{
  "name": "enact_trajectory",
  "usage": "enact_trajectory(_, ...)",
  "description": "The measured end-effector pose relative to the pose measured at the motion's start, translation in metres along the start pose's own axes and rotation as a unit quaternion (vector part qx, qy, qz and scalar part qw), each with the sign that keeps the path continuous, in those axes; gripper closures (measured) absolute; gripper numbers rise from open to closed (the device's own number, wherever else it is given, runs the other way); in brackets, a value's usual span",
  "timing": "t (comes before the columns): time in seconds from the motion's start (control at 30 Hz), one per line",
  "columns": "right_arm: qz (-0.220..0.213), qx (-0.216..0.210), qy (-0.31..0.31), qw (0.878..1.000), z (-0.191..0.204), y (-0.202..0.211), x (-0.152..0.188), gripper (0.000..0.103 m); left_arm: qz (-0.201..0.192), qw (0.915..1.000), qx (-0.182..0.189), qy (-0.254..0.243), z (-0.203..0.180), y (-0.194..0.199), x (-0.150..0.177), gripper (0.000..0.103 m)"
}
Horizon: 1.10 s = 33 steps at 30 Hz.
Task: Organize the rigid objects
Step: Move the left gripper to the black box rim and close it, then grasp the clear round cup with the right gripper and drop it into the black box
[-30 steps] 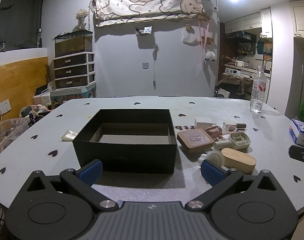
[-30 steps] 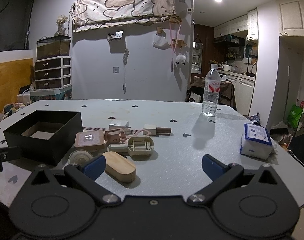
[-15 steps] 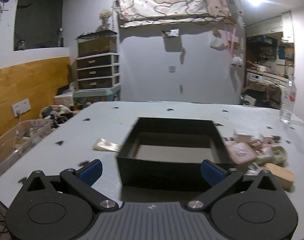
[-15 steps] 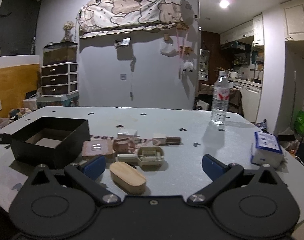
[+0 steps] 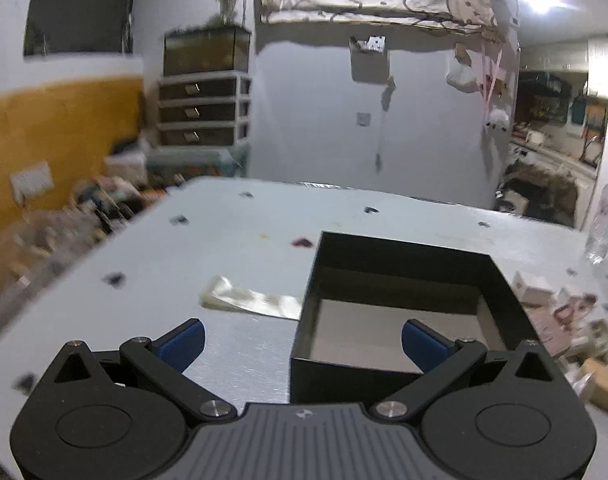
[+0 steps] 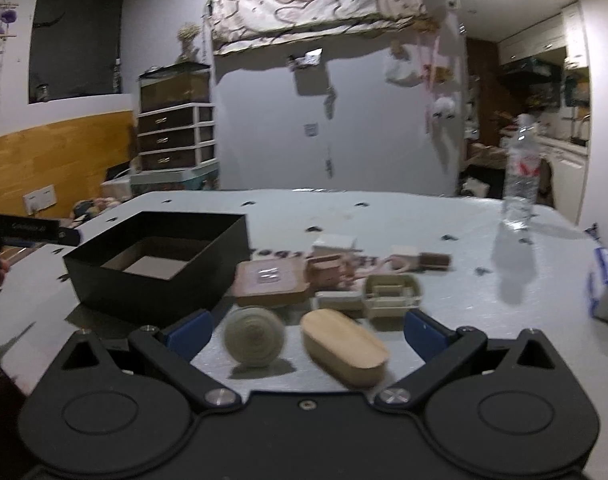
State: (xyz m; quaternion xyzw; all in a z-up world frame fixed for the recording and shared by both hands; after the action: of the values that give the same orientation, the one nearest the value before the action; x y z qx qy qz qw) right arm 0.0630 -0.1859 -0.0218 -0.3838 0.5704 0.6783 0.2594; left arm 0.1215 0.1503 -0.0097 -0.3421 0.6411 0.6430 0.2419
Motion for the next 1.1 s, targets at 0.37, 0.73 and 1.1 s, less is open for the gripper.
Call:
enact_trajectory(0.37,0.027,-0.064,0.045,0.997,0.019,-0.052,-0.004,0.015,0.04,0.9988,0.003,-0.028,0.003,-0.038,-0.003,0.046)
enact_trajectory(0.73,0.066,-0.082,0.076,0.992,0.025,-0.089,-0.008,0.031,0.033,0.9992,0.021,-0.012,0.006,-0.049,-0.003,0.094)
enact_trajectory(1.1,0.061,-0.085,0.07,0.992,0.026,-0.069,-0.026,0.051,0.0,0.9999,0.006,-0.01,0.003,-0.046,0.003,0.098)
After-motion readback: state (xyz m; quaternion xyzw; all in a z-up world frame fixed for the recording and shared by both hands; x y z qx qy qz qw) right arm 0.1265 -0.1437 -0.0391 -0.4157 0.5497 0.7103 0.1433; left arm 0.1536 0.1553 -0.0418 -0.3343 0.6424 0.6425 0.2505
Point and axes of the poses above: each gripper's, at about its wrist camera, not at the fingertips, and y roughly against the way its jaws point, z to its left, x to its underside, the point moved 2 cm from there along -y, roughly the way its jaws point, and after that the axes turned 11 degrees about z, right-handed, at the moved point
